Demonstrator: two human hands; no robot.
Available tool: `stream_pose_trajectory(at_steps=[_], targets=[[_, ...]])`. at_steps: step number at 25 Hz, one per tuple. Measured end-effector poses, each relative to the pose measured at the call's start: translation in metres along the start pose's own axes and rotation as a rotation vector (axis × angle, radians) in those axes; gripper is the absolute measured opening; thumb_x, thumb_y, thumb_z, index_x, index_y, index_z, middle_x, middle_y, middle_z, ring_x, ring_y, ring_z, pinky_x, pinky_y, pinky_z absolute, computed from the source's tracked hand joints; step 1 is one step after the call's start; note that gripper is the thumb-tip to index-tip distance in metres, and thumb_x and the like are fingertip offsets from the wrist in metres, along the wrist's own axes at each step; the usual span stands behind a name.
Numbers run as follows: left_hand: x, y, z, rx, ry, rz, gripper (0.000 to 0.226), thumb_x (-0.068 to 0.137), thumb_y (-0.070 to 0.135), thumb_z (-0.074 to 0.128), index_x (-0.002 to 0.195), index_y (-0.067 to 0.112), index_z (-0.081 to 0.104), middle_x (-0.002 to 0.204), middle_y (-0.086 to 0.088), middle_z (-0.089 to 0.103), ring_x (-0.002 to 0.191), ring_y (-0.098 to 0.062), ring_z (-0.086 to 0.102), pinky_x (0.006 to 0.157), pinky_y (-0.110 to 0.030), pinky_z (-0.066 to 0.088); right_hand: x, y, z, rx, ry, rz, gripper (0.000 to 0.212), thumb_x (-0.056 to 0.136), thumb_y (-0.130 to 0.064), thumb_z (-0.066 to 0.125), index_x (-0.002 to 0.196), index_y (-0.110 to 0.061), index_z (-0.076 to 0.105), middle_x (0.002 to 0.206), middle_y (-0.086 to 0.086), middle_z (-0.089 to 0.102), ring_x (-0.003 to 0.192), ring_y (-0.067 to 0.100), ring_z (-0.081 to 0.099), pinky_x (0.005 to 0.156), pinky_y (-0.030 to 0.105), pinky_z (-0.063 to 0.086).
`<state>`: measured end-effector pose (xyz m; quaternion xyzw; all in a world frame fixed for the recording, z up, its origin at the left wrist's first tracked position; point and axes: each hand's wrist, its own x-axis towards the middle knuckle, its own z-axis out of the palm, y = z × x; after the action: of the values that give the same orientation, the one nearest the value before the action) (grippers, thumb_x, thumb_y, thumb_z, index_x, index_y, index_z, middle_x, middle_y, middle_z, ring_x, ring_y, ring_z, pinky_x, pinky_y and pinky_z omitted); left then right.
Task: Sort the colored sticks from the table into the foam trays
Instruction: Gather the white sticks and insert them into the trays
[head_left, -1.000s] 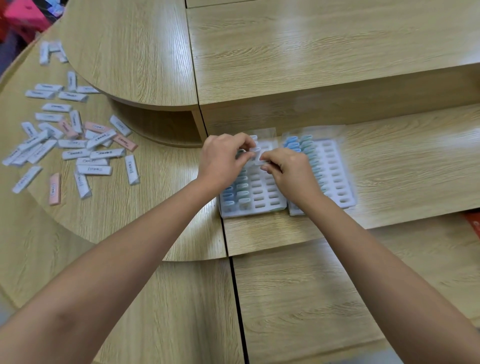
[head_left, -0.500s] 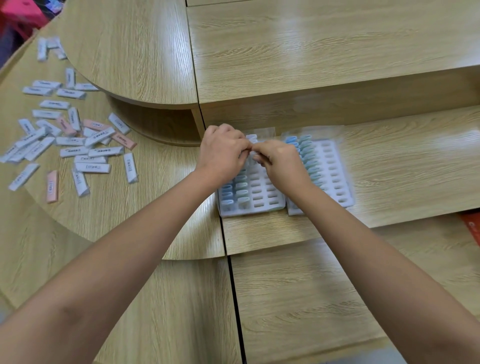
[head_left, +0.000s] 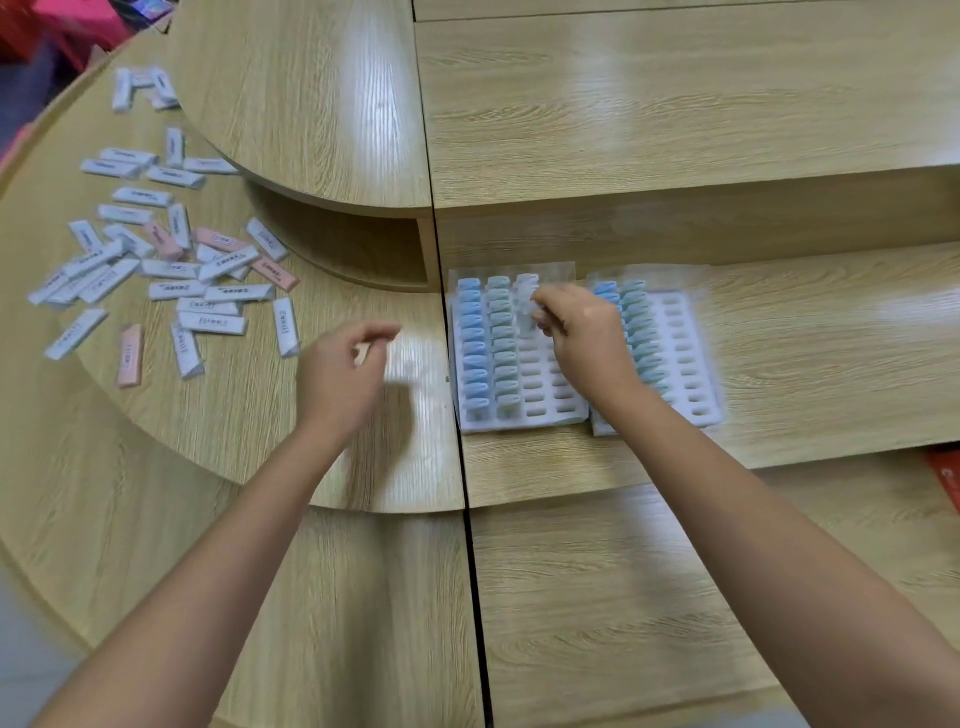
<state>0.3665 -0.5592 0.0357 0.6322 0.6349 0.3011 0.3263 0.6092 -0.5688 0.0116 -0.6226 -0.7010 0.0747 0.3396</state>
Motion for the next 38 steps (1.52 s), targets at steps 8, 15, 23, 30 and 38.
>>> stream_pose_trajectory(at_steps=[8, 15, 23, 30, 38], targets=[[-0.070, -0.087, -0.023, 0.162, -0.110, -0.101, 0.022, 0.090, 0.010, 0.056, 0.104, 0.020, 0.070, 0.102, 0.008, 0.067, 0.090, -0.009, 0.061, 0.077, -0.022, 0.043, -0.012, 0.007, 0.009, -0.094, -0.110, 0.055, 0.016, 0.087, -0.002, 0.055, 0.097, 0.001, 0.067, 0.080, 0.020, 0.063, 0.070, 0.034, 0.061, 0.061, 0.042, 0.052], [-0.049, -0.092, -0.042, 0.208, -0.083, -0.021, 0.020, 0.091, 0.016, 0.058, 0.108, 0.017, 0.069, 0.104, 0.000, 0.068, 0.085, -0.015, 0.060, 0.076, -0.031, 0.048, 0.001, -0.025, -0.009, -0.375, -0.052, -0.043, 0.021, 0.083, -0.012, 0.067, 0.102, -0.005, 0.063, 0.087, 0.013, 0.063, 0.063, 0.029, 0.059, 0.047, 0.023, 0.032], [0.026, -0.132, -0.125, 0.391, 0.126, -0.114, 0.028, 0.091, 0.020, 0.051, 0.116, 0.015, 0.063, 0.111, -0.010, 0.065, 0.108, -0.028, 0.058, 0.078, -0.038, 0.047, 0.066, -0.127, 0.079, -0.238, -0.391, -0.275, 0.025, 0.088, -0.002, 0.055, 0.112, -0.007, 0.062, 0.106, 0.012, 0.059, 0.089, 0.027, 0.059, 0.062, 0.037, 0.050], [0.061, -0.150, -0.127, 0.595, -0.057, -0.112, 0.039, 0.086, 0.036, 0.059, 0.117, 0.011, 0.056, 0.123, -0.010, 0.050, 0.112, -0.030, 0.049, 0.083, -0.039, 0.044, 0.084, -0.177, 0.169, -0.410, -0.775, -0.454, 0.036, 0.090, -0.008, 0.051, 0.126, -0.012, 0.055, 0.133, 0.013, 0.044, 0.115, 0.031, 0.044, 0.085, 0.041, 0.045], [0.024, -0.169, -0.110, 0.480, 0.022, 0.034, 0.025, 0.091, 0.015, 0.057, 0.112, 0.001, 0.060, 0.120, -0.015, 0.056, 0.103, -0.034, 0.050, 0.078, -0.039, 0.042, 0.072, -0.166, 0.180, -0.375, -0.701, -0.458, 0.022, 0.095, -0.018, 0.048, 0.106, -0.002, 0.059, 0.106, 0.014, 0.057, 0.098, 0.030, 0.050, 0.072, 0.043, 0.047]])
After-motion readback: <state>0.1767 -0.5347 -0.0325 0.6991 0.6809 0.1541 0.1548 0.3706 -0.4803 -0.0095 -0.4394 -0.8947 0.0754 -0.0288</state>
